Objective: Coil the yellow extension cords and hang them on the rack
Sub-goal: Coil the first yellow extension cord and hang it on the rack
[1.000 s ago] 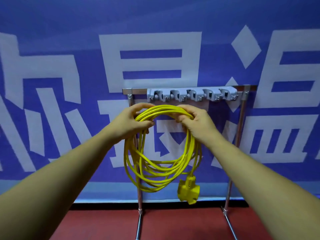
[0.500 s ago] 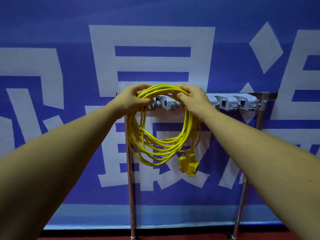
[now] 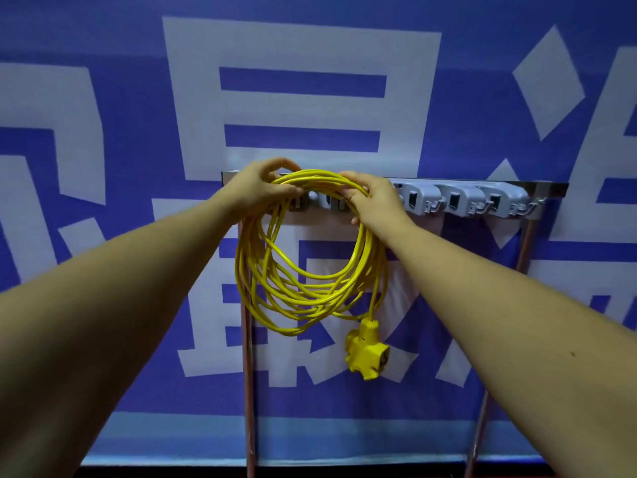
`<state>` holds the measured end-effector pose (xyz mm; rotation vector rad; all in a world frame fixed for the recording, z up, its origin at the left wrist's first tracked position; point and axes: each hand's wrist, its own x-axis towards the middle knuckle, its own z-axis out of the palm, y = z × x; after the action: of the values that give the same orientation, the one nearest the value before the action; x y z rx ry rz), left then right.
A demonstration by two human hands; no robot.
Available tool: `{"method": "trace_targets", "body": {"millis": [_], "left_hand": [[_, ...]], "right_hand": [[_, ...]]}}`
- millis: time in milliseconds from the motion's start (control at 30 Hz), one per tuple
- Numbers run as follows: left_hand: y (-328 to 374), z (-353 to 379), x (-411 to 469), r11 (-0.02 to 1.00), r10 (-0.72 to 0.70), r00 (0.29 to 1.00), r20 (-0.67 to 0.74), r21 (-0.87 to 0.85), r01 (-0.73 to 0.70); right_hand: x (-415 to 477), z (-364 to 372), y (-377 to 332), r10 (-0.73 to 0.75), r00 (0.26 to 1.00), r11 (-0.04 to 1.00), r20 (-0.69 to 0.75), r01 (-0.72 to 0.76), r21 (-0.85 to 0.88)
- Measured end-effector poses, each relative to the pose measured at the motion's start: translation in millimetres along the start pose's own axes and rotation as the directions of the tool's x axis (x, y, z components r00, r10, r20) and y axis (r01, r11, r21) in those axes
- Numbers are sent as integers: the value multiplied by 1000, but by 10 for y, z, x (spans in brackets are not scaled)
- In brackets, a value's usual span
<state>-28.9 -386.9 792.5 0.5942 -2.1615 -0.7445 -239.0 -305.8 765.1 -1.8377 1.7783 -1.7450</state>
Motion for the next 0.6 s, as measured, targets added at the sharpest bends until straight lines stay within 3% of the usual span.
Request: {"method": "trace_targets", "body": {"millis": [100,200,333,500,600], "left_hand": [[4,50,-16,996,16,1000,-25,82,-14],[-49,93,-64,999,-8,996,-84,47,12],[-106,138,-82,999,-12,988,-151,36,18],[-66,152,-55,976,65,981,-180,216,-25],[-90,153,-37,934,167,967,-191,344,-94]], "right_hand": [[-20,-1,43,20,999,1000,27,-21,16],[-24,-20,77,-124,985,973,119,145,-181],[-19,-51,102,-109,969,909,223,188,-371],[-48,-22,54,-98,990,971,100,117,-210],[-98,-8,15,-62,998,998,17,62,-20]]}}
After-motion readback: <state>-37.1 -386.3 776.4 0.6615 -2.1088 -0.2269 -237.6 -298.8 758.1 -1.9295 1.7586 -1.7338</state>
